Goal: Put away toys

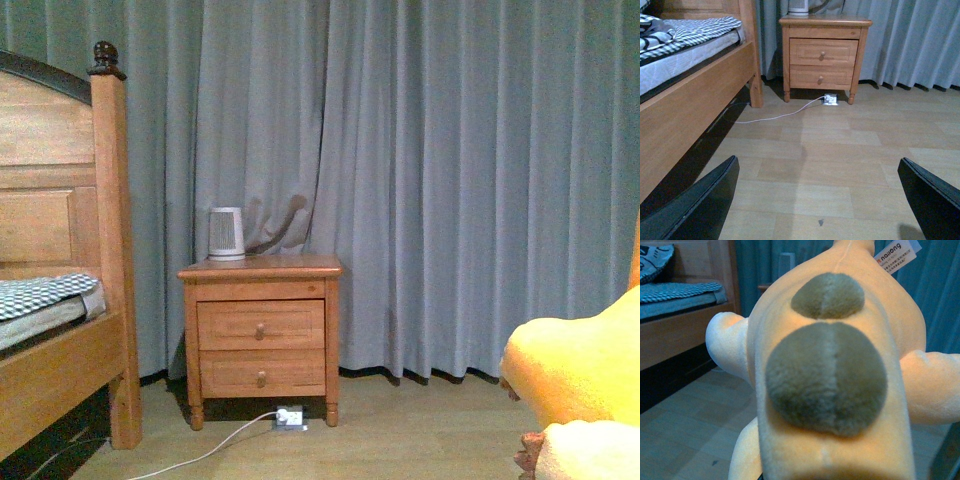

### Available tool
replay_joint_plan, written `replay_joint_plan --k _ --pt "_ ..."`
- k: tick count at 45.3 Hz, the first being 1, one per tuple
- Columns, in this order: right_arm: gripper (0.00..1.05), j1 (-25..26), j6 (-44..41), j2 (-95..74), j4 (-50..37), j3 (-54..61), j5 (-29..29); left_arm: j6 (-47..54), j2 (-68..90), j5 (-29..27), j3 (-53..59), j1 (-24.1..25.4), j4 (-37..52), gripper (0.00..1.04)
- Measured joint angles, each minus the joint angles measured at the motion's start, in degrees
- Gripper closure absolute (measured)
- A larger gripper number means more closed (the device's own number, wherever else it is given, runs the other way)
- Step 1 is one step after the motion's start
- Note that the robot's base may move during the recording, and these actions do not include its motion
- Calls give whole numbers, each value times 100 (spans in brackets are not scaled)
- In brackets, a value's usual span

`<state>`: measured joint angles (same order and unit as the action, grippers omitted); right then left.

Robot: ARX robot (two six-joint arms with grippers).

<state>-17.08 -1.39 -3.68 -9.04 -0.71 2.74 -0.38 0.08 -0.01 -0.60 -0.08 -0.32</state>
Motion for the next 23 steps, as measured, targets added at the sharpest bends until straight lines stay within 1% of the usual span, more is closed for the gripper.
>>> replay_joint_plan --k 23 --pt "97 0 0 0 0 0 0 0 -4 2 0 0 0 6"
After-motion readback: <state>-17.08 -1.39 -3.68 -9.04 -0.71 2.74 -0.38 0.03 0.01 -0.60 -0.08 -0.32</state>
